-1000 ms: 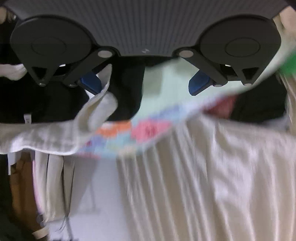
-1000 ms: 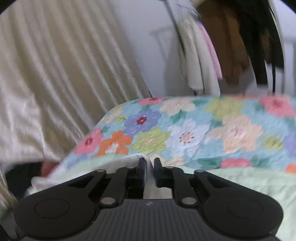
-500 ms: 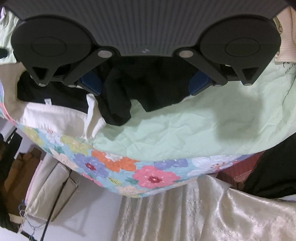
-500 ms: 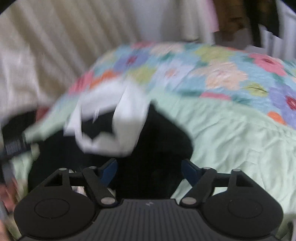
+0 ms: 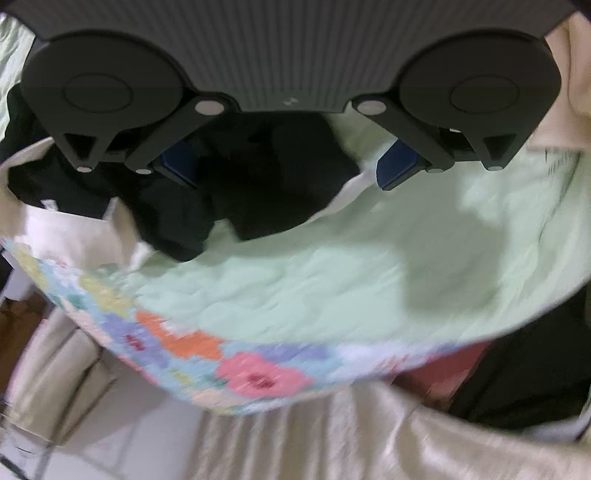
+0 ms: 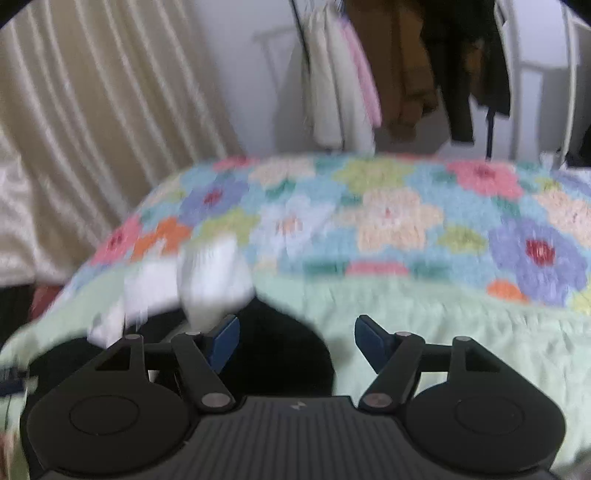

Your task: Fold large clothes

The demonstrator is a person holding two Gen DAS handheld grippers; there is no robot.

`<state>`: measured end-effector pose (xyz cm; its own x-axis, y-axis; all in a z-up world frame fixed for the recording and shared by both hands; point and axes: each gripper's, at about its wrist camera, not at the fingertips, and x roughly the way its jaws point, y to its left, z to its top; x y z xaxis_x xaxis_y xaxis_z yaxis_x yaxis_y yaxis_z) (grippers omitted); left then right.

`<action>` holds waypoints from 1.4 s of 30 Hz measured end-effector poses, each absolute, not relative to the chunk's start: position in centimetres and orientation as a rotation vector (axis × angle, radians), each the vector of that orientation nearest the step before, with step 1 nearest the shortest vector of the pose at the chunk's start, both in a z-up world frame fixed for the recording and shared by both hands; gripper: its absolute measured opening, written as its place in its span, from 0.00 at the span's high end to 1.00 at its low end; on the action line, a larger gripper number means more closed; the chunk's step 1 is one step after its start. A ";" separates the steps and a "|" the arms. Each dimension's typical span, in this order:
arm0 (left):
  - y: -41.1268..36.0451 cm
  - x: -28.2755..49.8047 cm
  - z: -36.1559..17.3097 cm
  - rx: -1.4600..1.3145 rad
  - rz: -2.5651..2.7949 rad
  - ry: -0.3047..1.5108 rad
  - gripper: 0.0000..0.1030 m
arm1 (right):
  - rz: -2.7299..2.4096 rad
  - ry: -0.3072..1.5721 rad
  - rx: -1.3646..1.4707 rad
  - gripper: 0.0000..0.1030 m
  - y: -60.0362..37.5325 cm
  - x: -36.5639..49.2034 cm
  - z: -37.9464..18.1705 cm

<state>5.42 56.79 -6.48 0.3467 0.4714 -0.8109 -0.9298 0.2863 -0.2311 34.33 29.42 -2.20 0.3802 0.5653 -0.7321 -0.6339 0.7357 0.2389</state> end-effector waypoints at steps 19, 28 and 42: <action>55.0 7.0 -6.4 -0.468 1.173 0.675 0.89 | 0.687 0.917 -0.418 0.95 31.8 31.7 -1.8; 57.0 5.9 -8.7 -0.693 1.118 0.708 0.83 | 0.414 0.885 -0.462 0.48 29.6 35.0 -1.8; 58.0 1.0 -7.0 -0.831 1.184 0.562 0.61 | 0.436 1.017 -0.364 0.94 24.6 31.2 -6.9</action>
